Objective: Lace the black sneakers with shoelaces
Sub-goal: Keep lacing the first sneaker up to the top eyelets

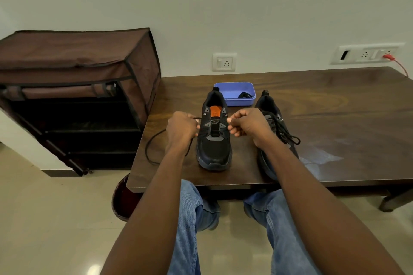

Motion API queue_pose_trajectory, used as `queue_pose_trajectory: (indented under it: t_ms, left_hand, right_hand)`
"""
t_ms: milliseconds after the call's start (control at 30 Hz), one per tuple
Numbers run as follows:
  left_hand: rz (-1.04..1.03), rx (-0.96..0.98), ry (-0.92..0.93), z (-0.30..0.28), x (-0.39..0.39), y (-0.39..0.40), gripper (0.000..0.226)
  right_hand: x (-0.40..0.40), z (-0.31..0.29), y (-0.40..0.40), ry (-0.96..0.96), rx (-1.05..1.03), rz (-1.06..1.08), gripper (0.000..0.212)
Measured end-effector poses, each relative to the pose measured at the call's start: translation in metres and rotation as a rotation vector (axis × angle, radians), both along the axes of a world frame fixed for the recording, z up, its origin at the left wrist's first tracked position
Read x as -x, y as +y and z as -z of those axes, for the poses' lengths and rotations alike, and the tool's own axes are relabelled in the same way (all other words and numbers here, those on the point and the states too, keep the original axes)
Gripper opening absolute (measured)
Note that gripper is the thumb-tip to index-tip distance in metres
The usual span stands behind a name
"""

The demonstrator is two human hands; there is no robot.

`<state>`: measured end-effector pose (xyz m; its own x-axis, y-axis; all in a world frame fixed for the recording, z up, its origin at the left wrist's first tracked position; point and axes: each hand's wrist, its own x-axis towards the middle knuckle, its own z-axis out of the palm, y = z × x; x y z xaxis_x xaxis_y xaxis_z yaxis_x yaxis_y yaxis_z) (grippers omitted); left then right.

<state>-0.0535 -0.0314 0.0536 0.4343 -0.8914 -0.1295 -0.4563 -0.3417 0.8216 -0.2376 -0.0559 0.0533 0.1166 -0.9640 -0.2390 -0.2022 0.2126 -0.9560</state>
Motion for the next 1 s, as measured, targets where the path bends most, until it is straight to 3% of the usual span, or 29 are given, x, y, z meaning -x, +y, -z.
queue_pose_trajectory:
  t_ms: [67, 100, 200, 400, 600, 733, 833, 900, 1000]
  left_hand:
    - [0.042, -0.031, -0.146, 0.005, 0.002, 0.0, 0.015]
    - [0.091, -0.033, -0.132, 0.006, 0.005, -0.001, 0.021]
    - [0.267, 0.037, 0.138, 0.004, 0.012, -0.007, 0.036]
    - [0.387, 0.097, 0.18, 0.009, 0.014, -0.007, 0.009]
    - [0.391, 0.106, 0.278, 0.025, 0.018, -0.008, 0.011]
    - [0.319, 0.175, 0.159, 0.034, 0.023, -0.016, 0.011]
    - [0.225, 0.201, -0.155, 0.044, 0.024, -0.029, 0.009]
    - [0.196, 0.164, -0.326, 0.051, 0.023, -0.037, 0.003]
    - [0.245, 0.082, -0.415, 0.054, 0.024, -0.039, 0.005]
  right_hand:
    - [-0.003, 0.004, -0.002, 0.136, 0.038, 0.028, 0.008]
    - [-0.004, 0.005, -0.004, 0.136, 0.031, 0.027, 0.007]
    - [-0.008, 0.004, -0.005, 0.077, -0.005, -0.024, 0.016]
    - [-0.009, 0.006, -0.009, 0.022, -0.011, -0.036, 0.02]
    - [-0.012, 0.015, -0.014, -0.003, -0.042, 0.015, 0.024]
    - [-0.014, 0.021, -0.02, -0.004, -0.076, 0.025, 0.019]
    - [-0.016, 0.028, -0.026, 0.071, -0.079, 0.071, 0.007]
    - [-0.014, 0.035, -0.032, 0.138, -0.089, 0.116, 0.012]
    - [-0.012, 0.043, -0.039, 0.227, -0.092, 0.149, 0.018]
